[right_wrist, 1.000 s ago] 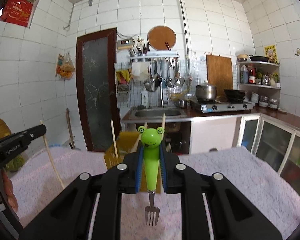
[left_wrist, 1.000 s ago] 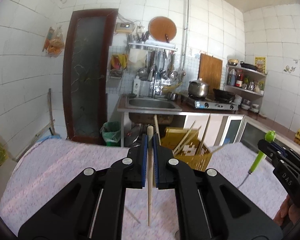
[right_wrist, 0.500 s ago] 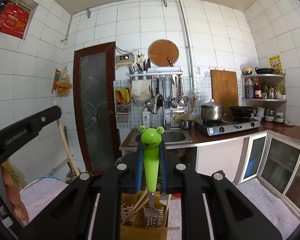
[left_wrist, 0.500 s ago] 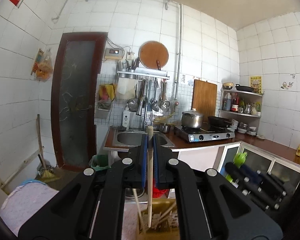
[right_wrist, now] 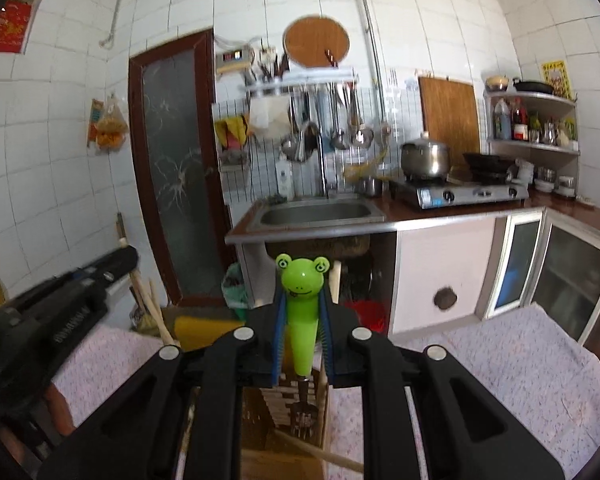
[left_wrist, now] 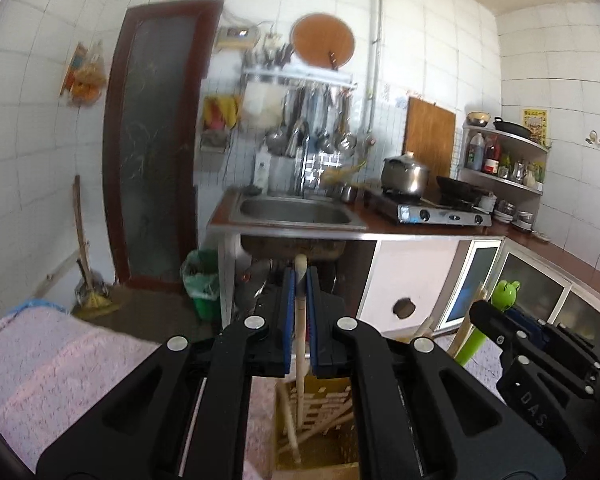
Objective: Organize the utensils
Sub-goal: 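Lower the fork and chopstick into the yellow holder and open both tools, then move both tools down toward the two spoons on the cloth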
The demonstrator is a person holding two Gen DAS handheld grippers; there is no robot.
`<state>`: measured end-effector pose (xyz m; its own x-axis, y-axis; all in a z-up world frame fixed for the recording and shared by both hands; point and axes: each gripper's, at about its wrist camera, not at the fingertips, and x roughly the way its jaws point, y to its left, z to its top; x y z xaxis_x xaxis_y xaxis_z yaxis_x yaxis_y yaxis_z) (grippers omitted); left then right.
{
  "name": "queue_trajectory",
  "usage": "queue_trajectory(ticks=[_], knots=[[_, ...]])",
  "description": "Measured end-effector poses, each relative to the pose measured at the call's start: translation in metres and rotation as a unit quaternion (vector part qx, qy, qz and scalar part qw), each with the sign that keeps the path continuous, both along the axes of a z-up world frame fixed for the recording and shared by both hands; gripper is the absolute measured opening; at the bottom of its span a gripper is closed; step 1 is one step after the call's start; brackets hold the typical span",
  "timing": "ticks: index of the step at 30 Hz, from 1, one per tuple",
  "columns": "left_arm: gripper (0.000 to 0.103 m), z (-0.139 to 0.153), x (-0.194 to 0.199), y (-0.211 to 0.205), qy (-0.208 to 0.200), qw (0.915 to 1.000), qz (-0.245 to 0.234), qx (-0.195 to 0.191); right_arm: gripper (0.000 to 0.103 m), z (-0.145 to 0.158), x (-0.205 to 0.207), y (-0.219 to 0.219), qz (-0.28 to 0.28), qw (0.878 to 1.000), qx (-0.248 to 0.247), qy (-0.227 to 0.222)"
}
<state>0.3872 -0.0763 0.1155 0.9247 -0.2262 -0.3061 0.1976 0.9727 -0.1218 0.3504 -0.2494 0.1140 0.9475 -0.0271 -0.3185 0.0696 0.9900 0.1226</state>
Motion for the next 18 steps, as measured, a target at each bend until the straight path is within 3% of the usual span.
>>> queue_trajectory(ticks=[1, 2, 3, 4, 5, 6, 8, 14, 18], knots=[[0.005, 0.002, -0.002, 0.004, 0.005, 1.0000, 0.001, 0.000, 0.019, -0.001, 0.001, 0.001, 0.002, 1.000, -0.003, 0.013], [0.014, 0.004, -0.005, 0.008, 0.011, 0.9999, 0.001, 0.001, 0.030, -0.002, 0.000, 0.001, 0.001, 1.000, -0.007, 0.019], [0.035, 0.006, -0.012, 0.013, 0.020, 0.9998, 0.002, 0.006, 0.037, -0.003, -0.003, 0.002, -0.002, 1.000, -0.013, 0.025], [0.049, 0.008, -0.017, 0.017, 0.023, 0.9997, 0.005, 0.009, 0.051, -0.001, -0.007, 0.003, -0.005, 0.999, -0.018, 0.026], [0.068, 0.010, -0.028, 0.024, 0.020, 0.9997, 0.010, 0.007, 0.053, 0.001, -0.014, 0.002, -0.008, 1.000, -0.020, 0.023], [0.077, 0.011, -0.039, 0.032, 0.014, 0.9998, 0.015, 0.005, 0.055, 0.005, -0.021, 0.003, -0.011, 0.999, -0.026, 0.021], [0.080, 0.012, -0.056, 0.042, 0.019, 0.9995, 0.018, 0.015, 0.072, 0.013, -0.035, 0.002, -0.017, 0.999, -0.032, 0.020], [0.093, 0.001, -0.106, 0.079, 0.046, 0.9976, 0.030, 0.042, 0.086, 0.029, -0.087, 0.003, -0.033, 0.998, -0.047, 0.016], [0.095, -0.017, -0.132, 0.098, 0.068, 0.9963, 0.036, 0.039, 0.086, 0.019, -0.116, 0.008, -0.035, 0.997, -0.058, 0.038]])
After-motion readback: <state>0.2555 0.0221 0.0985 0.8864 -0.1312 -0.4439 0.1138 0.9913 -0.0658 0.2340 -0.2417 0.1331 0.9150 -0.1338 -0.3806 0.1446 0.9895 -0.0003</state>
